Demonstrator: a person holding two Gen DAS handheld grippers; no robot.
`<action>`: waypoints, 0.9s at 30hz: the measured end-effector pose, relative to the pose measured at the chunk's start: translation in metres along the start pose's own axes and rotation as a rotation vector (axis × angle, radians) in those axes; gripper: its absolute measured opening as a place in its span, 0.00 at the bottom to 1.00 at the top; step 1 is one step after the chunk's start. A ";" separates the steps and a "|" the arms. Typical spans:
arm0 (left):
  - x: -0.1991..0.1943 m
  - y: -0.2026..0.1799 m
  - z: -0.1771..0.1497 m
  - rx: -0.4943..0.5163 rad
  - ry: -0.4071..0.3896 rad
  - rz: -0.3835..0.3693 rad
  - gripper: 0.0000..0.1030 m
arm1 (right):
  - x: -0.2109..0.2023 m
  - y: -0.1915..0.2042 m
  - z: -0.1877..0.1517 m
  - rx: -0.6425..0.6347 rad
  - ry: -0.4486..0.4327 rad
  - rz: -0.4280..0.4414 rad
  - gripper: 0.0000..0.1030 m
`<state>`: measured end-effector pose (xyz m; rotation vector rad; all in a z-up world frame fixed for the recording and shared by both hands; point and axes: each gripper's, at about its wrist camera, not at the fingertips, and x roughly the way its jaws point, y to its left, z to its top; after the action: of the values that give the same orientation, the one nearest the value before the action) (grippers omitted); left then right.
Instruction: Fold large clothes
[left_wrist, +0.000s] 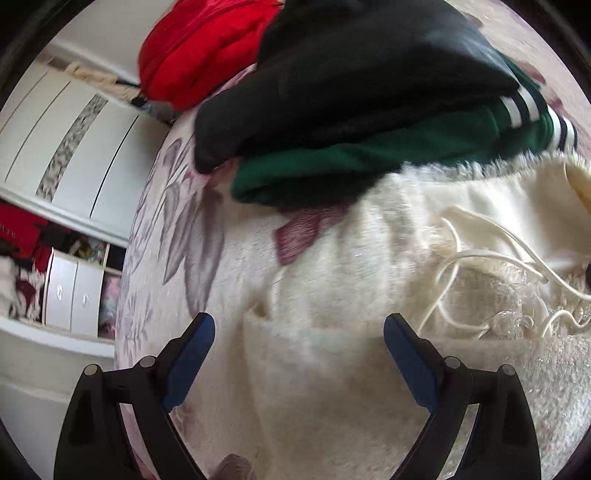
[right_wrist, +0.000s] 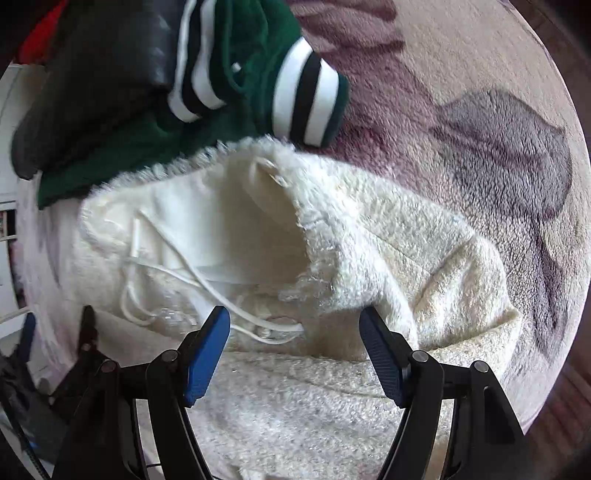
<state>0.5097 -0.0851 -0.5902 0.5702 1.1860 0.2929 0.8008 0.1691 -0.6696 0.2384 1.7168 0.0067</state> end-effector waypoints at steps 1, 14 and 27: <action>0.003 -0.005 0.001 0.015 -0.001 0.009 0.92 | 0.016 0.005 -0.002 -0.013 0.028 -0.023 0.73; 0.001 0.019 -0.005 -0.020 -0.009 0.032 0.92 | 0.014 0.041 -0.015 -0.021 -0.095 0.006 0.20; -0.062 0.057 -0.118 -0.125 0.093 -0.124 0.92 | -0.052 -0.187 -0.180 0.252 -0.005 0.050 0.71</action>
<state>0.3821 -0.0381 -0.5396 0.3757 1.2778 0.2875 0.6033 0.0009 -0.6160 0.4673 1.7051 -0.1738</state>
